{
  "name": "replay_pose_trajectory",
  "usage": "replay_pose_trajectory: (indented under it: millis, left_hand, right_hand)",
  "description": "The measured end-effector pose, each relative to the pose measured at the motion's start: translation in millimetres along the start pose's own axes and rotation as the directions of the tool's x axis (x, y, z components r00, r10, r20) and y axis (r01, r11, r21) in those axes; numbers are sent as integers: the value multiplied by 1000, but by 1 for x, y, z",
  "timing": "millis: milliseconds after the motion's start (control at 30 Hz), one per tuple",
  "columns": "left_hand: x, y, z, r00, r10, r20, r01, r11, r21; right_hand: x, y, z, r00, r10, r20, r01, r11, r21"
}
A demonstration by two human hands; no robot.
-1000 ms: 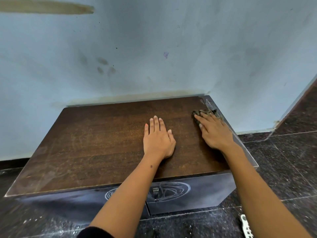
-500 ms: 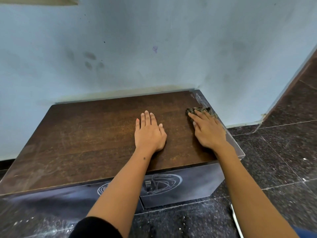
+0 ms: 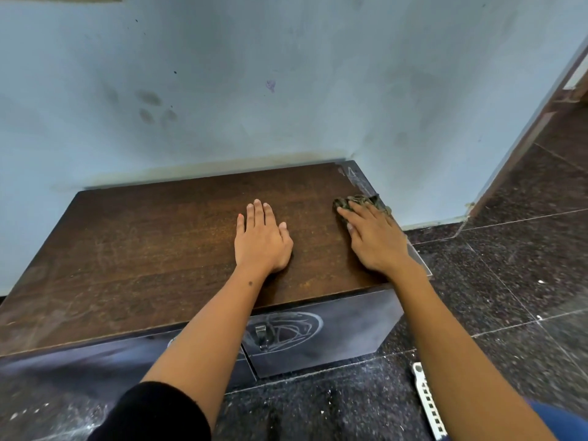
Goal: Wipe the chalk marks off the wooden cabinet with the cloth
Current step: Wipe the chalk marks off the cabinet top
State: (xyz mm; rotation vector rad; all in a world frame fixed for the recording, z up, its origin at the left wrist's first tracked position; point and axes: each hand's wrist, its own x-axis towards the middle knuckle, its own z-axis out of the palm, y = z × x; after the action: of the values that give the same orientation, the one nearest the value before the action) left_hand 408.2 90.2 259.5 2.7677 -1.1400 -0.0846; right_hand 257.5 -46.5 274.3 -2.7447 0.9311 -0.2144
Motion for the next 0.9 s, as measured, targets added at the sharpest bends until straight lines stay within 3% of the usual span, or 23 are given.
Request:
replay_pose_trajectory:
  millis: [167,467,633,900]
  left_hand:
    - [2,-1,2,1000,-7,-2,7,1000,11]
    - [0,-2,0,1000,4,1,-4,1000,2]
    - [2,-1,2,1000,-2,-5,2,1000,9]
    - [0,1,-1,1000,-2,20,2,1000,25]
  right_hand:
    - [-67,0,17,986,29,-161,-28,1000,13]
    - [-23,19,-9,1000,18,-14,-17,999,39]
    - [-83,24,9,964,75,-254,-50,994,102]
    - [-2,36,-13,997,68,-33,-61,981,183]
